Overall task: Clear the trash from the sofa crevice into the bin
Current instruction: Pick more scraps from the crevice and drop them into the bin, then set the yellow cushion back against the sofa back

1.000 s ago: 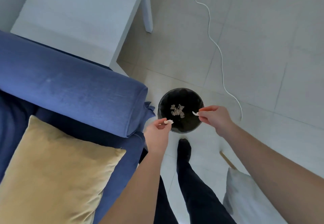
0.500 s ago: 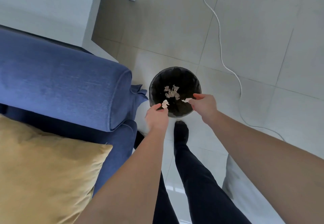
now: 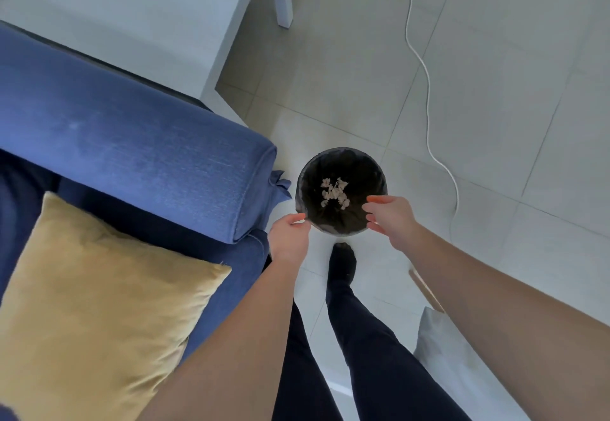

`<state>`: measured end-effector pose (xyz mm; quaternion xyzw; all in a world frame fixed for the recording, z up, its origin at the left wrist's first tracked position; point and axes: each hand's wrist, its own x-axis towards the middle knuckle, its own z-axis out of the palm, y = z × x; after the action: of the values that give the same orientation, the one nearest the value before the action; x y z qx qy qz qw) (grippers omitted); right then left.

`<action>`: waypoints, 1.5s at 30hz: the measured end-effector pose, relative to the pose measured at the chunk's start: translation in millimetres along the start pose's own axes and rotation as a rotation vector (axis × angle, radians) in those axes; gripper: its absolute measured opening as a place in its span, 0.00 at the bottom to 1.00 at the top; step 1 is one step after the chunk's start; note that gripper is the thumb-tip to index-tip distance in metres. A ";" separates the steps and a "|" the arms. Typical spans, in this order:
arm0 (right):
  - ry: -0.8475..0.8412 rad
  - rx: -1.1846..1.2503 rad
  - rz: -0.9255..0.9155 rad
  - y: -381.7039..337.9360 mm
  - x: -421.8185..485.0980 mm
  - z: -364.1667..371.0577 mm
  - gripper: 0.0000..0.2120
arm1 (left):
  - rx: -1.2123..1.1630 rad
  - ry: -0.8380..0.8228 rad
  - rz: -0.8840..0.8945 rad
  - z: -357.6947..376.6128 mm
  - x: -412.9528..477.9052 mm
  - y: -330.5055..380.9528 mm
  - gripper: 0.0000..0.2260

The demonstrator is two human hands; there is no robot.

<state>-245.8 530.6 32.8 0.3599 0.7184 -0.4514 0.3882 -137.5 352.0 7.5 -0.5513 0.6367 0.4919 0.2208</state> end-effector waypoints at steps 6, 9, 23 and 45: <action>-0.080 -0.038 -0.081 -31.1 -52.4 7.6 0.16 | -0.116 0.013 0.058 -36.3 -46.1 15.4 0.12; -0.129 -0.074 -0.130 -46.1 -85.2 19.2 0.16 | -0.169 0.037 0.085 -60.0 -72.4 19.9 0.10; -0.370 -0.416 -0.342 -76.4 -218.9 155.6 0.16 | -0.493 0.269 0.048 -220.7 -126.5 -27.9 0.12; -0.451 -1.029 -0.437 -11.0 -307.0 432.1 0.47 | -0.651 0.554 -0.306 -441.1 -109.3 -271.5 0.27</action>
<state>-19.8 74.8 182.0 -0.1348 0.8018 -0.1803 0.5536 259.5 46.2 178.2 -0.7906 0.3951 0.4621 -0.0726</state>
